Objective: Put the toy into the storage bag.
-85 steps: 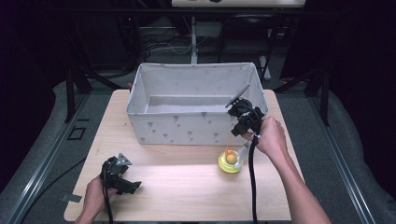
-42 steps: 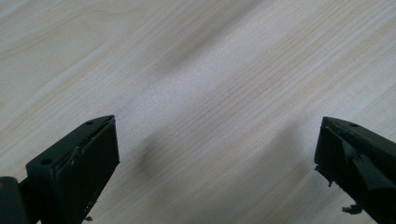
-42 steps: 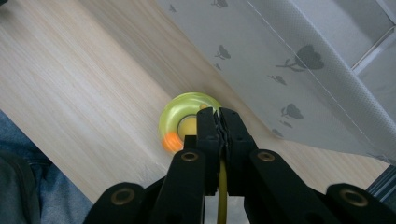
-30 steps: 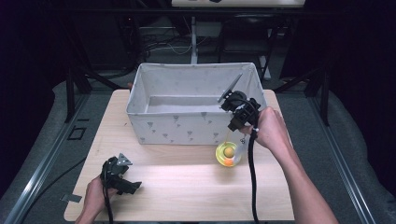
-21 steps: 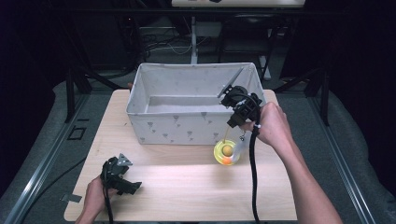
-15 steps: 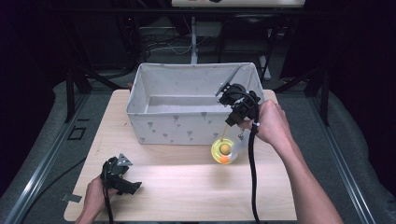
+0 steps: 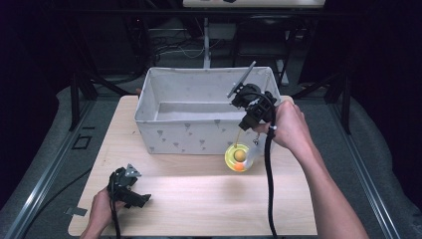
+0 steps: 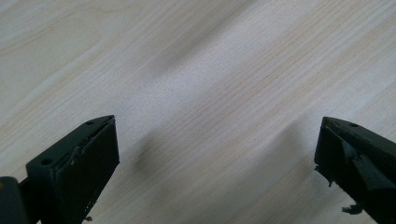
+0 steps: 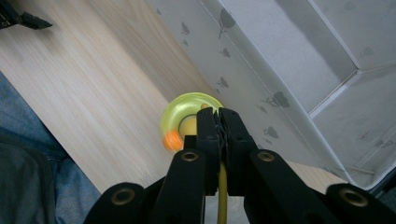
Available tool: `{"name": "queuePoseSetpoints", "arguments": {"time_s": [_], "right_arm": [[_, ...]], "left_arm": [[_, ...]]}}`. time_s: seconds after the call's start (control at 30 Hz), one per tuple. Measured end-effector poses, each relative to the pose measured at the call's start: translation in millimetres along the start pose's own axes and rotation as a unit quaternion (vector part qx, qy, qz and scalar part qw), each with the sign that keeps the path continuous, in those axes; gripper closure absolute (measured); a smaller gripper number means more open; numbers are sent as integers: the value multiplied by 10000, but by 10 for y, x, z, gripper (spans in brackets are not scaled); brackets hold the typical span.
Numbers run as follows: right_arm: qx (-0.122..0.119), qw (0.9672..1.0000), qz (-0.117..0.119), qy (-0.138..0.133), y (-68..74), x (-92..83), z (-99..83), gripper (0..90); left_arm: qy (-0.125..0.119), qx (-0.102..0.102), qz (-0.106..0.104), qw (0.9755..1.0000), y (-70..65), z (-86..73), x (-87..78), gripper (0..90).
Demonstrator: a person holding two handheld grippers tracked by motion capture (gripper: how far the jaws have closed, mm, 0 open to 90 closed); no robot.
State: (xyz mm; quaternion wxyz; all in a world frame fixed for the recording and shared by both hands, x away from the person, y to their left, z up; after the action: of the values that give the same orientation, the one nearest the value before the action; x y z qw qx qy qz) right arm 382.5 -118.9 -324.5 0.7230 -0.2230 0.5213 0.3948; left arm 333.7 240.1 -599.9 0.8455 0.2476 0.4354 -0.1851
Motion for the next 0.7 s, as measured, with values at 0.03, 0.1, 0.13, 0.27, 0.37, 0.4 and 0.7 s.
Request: {"name": "queuePoseSetpoints", "arguments": {"time_s": [0.03, 0.1, 0.13, 0.27, 0.37, 0.4, 0.7], "right_arm": [[7, 10000, -2, -22, 5, -11, 8, 880], [-2, 10000, -11, -27, 11, -42, 26, 880], [-15, 10000, -39, -9, 14, -64, 35, 880], [-62, 10000, -46, -36, 38, -137, 80, 880], [-104, 9999, -94, -15, 52, -201, 115, 880], [-104, 9999, -99, -39, 58, -218, 124, 880], [-154, 9998, -156, -16, 92, -325, 174, 880]], "left_arm": [[-3, -3, 11, 10000, 1, 0, -1, 1], [-2, -10, 9, 10000, 2, 0, -2, 1], [-3, -10, 11, 10000, 2, 0, -3, 1], [-15, -20, -3, 10000, 6, 0, -3, 1], [6, -16, -36, 10000, 6, -1, -9, 1], [1, -16, -26, 10000, 5, 0, -9, 1], [3, -8, -19, 10000, 5, 1, -10, 1]]}}
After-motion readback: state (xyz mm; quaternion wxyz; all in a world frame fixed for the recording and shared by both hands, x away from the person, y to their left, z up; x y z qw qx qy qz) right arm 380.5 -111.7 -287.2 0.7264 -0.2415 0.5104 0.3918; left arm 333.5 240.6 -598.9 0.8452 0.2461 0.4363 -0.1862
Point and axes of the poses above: each handheld gripper's, and its own axes: x roughly forward along the jaws, z roughly out of its top, y roughly to its left, the point moved 4 cm from there along x, roughly forward along the jaws, and after that the axes turned 13 degrees about z, right-handed, at the moved point
